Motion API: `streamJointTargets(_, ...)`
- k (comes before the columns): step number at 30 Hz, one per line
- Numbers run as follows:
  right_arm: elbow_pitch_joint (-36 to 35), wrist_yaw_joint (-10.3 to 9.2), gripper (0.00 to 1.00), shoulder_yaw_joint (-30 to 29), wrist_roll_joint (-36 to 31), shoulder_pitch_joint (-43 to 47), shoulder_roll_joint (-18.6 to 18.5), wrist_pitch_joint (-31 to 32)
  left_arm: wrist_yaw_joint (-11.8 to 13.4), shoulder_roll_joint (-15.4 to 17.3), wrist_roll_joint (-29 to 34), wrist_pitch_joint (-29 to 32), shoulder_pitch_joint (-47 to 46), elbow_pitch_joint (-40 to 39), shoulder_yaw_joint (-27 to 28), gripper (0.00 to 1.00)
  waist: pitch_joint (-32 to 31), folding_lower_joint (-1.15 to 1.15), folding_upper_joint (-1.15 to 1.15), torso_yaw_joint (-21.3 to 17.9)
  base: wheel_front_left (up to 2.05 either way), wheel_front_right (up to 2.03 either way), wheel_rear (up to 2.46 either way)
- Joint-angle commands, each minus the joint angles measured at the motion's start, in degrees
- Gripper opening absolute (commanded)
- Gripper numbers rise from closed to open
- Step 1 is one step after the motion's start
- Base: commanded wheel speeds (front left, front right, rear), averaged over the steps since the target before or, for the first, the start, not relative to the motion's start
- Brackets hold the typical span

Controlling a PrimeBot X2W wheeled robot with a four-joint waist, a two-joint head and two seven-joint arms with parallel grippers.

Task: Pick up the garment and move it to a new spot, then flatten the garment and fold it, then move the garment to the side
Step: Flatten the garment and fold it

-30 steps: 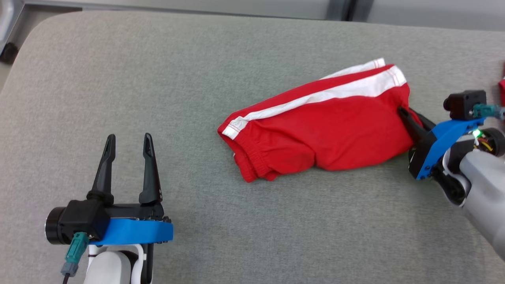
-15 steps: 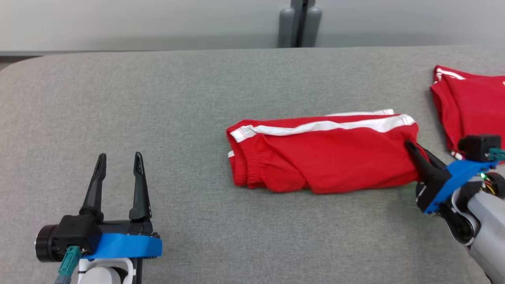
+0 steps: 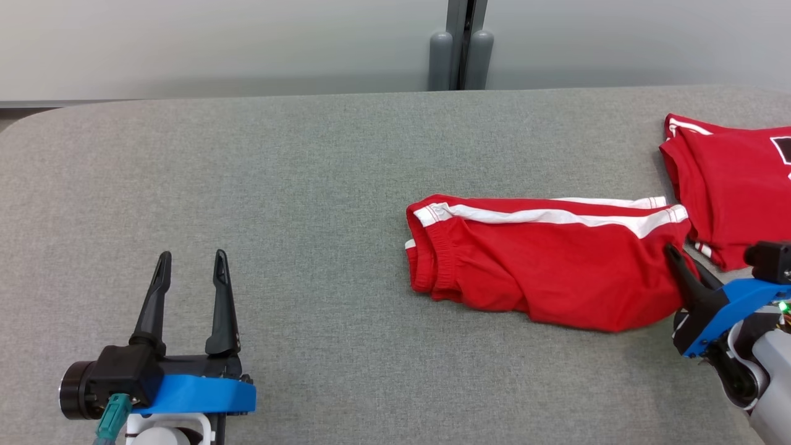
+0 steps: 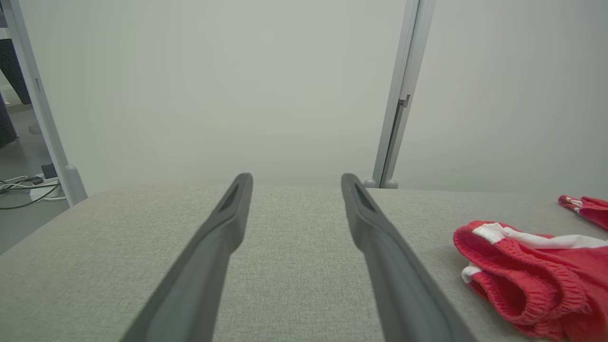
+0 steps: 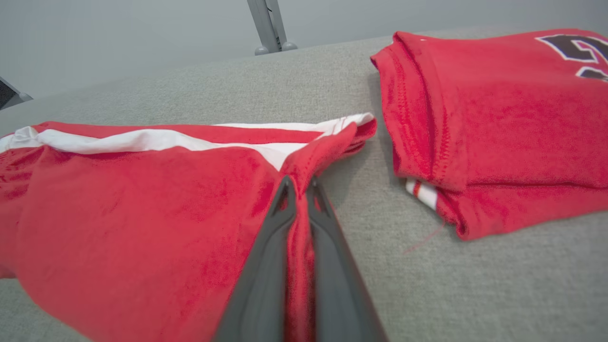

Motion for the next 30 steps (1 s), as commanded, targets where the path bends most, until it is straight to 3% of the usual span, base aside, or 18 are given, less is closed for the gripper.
streamJointTargets(1,-0.4,0.01,0.0,-0.5,-0.4,0.4,0.4,-0.2,0.0,0.0,0.0,-0.1,0.4,0.1,0.1,1.0,-0.2,0.0,0.01,0.1,0.0,0.0,0.0)
streamJointTargets(18,-12.1,0.01,0.0,-2.0,-8.6,-2.6,5.8,-0.2,-0.2,0.0,-0.6,-0.1,1.7,0.8,-0.7,1.0,-2.9,0.0,0.01,1.1,0.0,0.0,0.0)
streamJointTargets(30,-8.1,0.02,0.0,3.7,-9.8,-4.7,13.4,-0.3,0.3,0.0,-1.5,-0.1,1.6,0.5,-1.8,1.0,-2.5,0.0,0.01,4.0,0.0,0.0,0.0)
